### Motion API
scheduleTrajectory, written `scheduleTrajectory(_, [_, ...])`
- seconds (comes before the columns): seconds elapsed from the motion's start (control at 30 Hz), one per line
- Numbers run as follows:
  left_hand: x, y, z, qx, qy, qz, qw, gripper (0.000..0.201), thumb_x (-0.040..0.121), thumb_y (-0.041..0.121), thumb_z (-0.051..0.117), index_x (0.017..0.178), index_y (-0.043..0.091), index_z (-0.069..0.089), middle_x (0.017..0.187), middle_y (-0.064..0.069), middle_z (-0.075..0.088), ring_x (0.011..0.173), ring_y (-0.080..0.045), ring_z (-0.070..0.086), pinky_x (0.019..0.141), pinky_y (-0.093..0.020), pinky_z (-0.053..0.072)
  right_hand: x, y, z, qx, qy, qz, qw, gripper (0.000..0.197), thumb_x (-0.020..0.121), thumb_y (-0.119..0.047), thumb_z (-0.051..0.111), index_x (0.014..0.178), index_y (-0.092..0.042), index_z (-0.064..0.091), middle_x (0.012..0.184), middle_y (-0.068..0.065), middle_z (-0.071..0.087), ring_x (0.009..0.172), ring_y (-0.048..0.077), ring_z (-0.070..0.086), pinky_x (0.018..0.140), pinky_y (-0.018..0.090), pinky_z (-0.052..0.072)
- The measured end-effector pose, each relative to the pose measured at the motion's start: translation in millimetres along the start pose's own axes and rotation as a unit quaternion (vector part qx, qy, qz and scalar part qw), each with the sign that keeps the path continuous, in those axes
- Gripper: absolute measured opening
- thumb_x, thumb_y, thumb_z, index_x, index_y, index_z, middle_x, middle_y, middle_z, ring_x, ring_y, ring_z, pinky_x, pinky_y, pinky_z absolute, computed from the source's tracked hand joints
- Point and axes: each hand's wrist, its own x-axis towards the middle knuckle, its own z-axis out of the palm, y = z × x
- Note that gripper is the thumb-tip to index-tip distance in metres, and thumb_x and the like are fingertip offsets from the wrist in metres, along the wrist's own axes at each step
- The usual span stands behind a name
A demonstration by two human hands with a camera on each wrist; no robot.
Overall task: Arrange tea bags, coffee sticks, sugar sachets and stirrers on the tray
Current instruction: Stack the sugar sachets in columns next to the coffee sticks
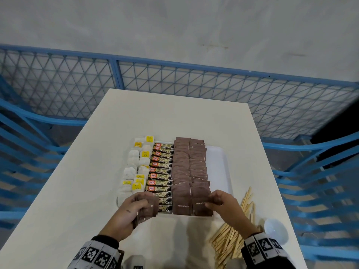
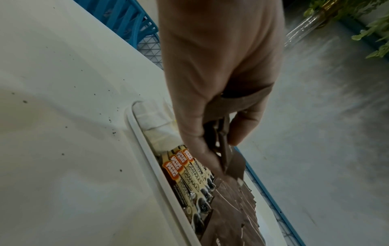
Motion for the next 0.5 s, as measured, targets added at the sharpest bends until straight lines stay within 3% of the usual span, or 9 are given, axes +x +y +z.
scheduleTrajectory(0.17, [0.4,1.7,2.8,-0.021,0.008,-0.010,1.000,0.026,0.087,-0.012,0.043,0.103,0.001,0.060,0.074,-0.015,0.057,0.056,-0.021,0.061,0.053,-0.026,0.056,-0.9,9.3,13.9,-0.057,0.029,0.001,0.998,0.023,0.075,-0.015,0.075,0.079,-0.023,0.053,0.074,-0.011,0.056,0.071,0.005,0.052,0.060,0.008,0.038])
scheduleTrajectory(0.27, [1.9,3.3,6.2,-0.033,0.002,-0.016,0.999,0.025,0.086,-0.011,0.045,0.102,0.002,0.059,0.069,-0.013,0.054,0.055,-0.020,0.057,0.055,-0.025,0.056,-1.4,9.1,17.8,-0.092,0.046,-0.017,0.995,0.032,0.074,-0.015,0.075,0.081,-0.022,0.045,0.074,-0.009,0.050,0.070,0.011,0.048,0.056,0.010,0.038])
scheduleTrajectory(0.33, [1.2,5.3,10.3,-0.038,-0.008,-0.017,0.999,0.024,0.086,-0.011,0.045,0.098,0.003,0.059,0.067,-0.012,0.056,0.052,-0.017,0.057,0.055,-0.023,0.055,-1.0,8.6,17.8,-0.116,0.056,-0.028,0.991,0.038,0.074,-0.016,0.075,0.089,-0.022,0.041,0.085,-0.006,0.048,0.078,0.013,0.049,0.061,0.011,0.039])
scheduleTrajectory(0.43, [-1.5,9.0,16.0,-0.044,-0.030,-0.013,0.999,0.024,0.085,-0.011,0.048,0.094,0.006,0.062,0.079,-0.013,0.067,0.058,-0.018,0.064,0.056,-0.024,0.056,-0.1,0.0,19.2,-0.158,0.083,-0.056,0.982,0.044,0.074,-0.021,0.074,0.106,-0.020,0.044,0.100,-0.004,0.044,0.096,0.015,0.048,0.078,0.017,0.042])
scheduleTrajectory(0.5, [-3.5,11.1,18.8,-0.041,-0.046,-0.009,0.998,0.024,0.084,-0.010,0.050,0.098,0.004,0.063,0.081,-0.011,0.071,0.062,-0.018,0.068,0.056,-0.023,0.055,-1.6,-15.1,19.8,-0.136,0.089,-0.094,0.982,0.038,0.079,-0.024,0.070,0.109,-0.019,0.048,0.100,-0.006,0.045,0.094,0.011,0.049,0.080,0.015,0.042])
